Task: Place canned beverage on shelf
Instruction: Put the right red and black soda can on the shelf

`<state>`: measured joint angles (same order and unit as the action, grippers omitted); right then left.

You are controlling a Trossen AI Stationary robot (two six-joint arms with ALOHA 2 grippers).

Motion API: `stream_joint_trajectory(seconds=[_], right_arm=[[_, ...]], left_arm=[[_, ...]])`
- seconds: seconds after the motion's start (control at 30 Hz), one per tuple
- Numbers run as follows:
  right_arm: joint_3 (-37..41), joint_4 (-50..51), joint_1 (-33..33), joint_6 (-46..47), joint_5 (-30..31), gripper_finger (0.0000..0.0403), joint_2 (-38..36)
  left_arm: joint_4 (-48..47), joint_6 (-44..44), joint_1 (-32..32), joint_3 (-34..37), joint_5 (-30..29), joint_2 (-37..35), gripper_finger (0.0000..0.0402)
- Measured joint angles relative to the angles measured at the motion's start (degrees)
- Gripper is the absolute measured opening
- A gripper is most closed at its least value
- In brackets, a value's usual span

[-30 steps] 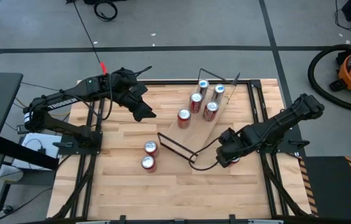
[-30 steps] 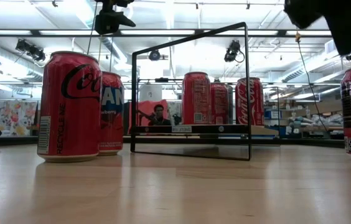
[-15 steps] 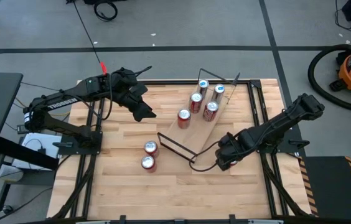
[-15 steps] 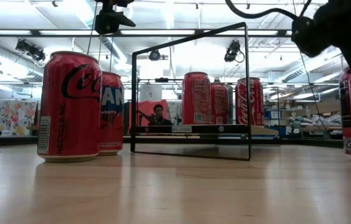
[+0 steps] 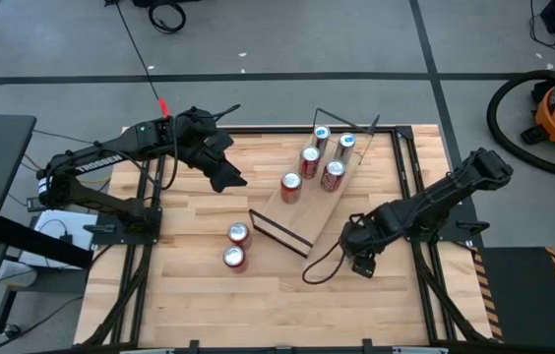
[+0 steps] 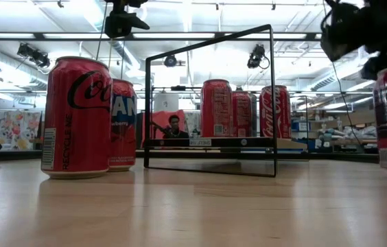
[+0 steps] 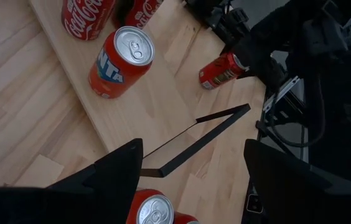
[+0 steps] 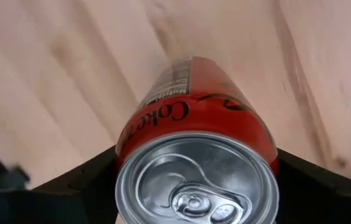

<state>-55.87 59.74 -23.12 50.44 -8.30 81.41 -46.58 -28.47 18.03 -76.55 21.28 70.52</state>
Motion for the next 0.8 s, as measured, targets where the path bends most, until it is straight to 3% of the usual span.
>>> stream_joint_trajectory(seconds=[0.13,0.43,0.6,0.8], right_arm=[[-4.31,5.09,3.21,-10.29,-1.57,0.0329,0.02],[-17.99,9.39,13.70,-25.03,5.79,0.0334,1.33],[-27.68,13.11,18.60,-30.53,5.83,0.0334,8.40],[-40.93,18.56,19.57,-41.75,9.03,0.0334,17.85]], left_arm=[[-0.01,0.10,0.00,0.00,-0.01,0.00,0.0290],[0.01,-0.41,0.00,0.00,-0.02,0.00,0.0290],[0.01,-0.94,0.01,0.00,0.00,0.00,0.0290],[-0.38,-1.05,0.01,0.00,1.80,0.00,0.0290]])
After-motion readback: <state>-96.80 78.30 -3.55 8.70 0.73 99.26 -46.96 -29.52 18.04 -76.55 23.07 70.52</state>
